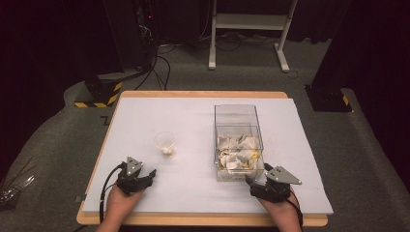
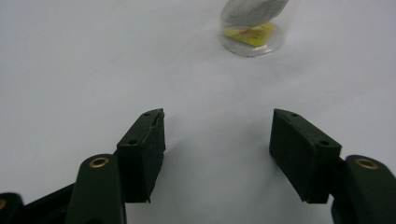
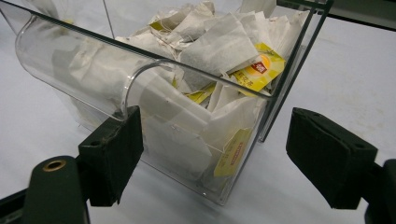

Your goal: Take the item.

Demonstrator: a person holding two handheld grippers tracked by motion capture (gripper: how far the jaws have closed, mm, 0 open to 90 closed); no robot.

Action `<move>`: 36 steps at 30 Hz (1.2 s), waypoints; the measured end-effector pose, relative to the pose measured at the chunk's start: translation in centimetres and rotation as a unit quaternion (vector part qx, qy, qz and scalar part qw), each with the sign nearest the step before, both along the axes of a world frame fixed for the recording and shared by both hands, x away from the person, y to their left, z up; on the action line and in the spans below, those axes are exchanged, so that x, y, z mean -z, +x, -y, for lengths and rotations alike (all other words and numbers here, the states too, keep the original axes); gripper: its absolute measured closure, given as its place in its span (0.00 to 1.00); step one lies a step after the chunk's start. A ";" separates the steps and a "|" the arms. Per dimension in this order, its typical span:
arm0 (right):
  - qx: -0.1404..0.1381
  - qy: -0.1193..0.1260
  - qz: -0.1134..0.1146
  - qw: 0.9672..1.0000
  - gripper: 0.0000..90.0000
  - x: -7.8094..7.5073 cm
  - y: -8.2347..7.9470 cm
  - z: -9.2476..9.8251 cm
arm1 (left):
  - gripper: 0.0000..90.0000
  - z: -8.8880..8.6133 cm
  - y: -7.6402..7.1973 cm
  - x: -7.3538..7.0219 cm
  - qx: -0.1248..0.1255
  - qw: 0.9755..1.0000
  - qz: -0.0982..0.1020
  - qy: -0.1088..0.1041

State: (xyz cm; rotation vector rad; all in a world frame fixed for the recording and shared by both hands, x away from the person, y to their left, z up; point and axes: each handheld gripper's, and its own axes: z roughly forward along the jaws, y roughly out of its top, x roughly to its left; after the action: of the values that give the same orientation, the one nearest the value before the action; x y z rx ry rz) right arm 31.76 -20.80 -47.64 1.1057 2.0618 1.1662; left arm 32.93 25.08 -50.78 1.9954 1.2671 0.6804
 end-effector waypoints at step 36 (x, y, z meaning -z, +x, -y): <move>0.020 -0.022 0.001 1.000 0.18 -0.5 3.0 -1.4 | 0.41 -0.2 0.2 0.0 0.011 1.000 -0.006 -0.008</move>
State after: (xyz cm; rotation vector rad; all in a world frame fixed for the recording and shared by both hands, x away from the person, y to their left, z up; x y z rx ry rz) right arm 34.71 -19.41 -47.11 1.1206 2.0448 1.0965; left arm 33.11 25.28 -50.78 2.0001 1.2526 0.6463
